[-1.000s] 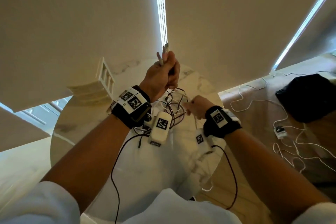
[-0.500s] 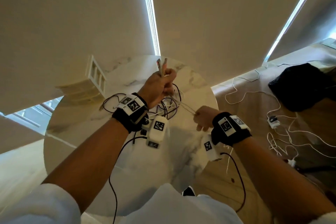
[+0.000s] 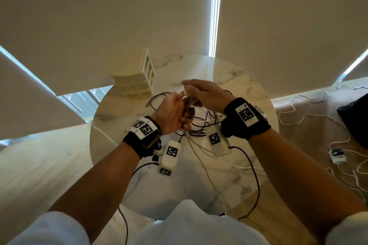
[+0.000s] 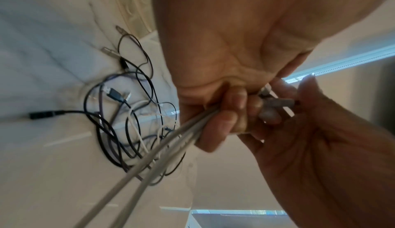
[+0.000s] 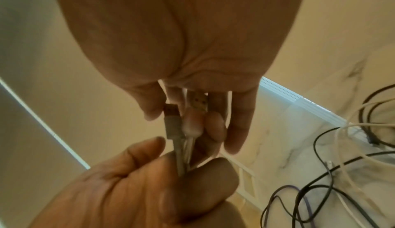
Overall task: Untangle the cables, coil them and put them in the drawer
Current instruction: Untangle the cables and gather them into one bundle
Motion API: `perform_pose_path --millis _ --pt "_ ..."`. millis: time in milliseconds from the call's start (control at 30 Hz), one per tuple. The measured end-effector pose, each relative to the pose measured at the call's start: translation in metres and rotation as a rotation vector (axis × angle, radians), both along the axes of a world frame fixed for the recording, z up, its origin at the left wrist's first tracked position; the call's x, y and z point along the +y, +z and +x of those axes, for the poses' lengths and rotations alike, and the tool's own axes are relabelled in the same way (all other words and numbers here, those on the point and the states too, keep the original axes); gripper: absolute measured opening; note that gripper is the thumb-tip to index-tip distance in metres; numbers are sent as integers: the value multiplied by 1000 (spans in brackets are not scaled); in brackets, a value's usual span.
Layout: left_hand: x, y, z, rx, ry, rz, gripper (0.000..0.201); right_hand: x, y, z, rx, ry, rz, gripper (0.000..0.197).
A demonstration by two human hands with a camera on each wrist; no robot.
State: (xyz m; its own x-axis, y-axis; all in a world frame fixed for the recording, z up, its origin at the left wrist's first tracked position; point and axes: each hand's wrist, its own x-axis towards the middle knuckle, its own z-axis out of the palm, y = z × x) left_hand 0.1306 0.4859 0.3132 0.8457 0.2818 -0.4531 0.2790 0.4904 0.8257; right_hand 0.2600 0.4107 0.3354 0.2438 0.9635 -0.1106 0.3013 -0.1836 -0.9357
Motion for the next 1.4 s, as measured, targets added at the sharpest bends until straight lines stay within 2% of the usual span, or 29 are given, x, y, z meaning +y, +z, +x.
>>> perform_pose_path --millis 100,200,267,367,533,633,733,900,1000,1167,1333,1400 --pt "12 -2 -13 13 31 14 56 14 -6 -6 -54 29 -2 34" --pt "22 -5 -22 44 99 74 45 21 -9 -6 -270 38 -57 29" --pt "28 -10 -27 47 135 81 38 25 -9 -7 -316 -8 -60 29" --pt "37 -18 -30 36 172 123 31 34 -9 -7 -281 -60 -81 26" --pt "51 -27 -27 -1 204 200 27 52 -9 -7 -67 -48 -156 40" --pt "56 -29 -23 5 179 286 24 57 -13 -1 47 -50 -167 38" --pt "62 -29 -23 30 168 304 21 59 -17 4 48 -61 -170 36" --pt "67 -29 -23 74 107 325 20 63 -18 3 -19 -19 -178 54" --pt "72 -29 -25 121 73 349 23 69 -18 -1 -45 46 -217 44" --pt "78 -31 -29 192 74 297 30 84 -23 -4 51 59 -243 26" --pt "80 -36 -31 135 112 218 18 101 -34 -5 -14 53 -268 13" --pt "81 -42 -31 118 112 284 27 108 -42 -2 -16 75 -266 9"
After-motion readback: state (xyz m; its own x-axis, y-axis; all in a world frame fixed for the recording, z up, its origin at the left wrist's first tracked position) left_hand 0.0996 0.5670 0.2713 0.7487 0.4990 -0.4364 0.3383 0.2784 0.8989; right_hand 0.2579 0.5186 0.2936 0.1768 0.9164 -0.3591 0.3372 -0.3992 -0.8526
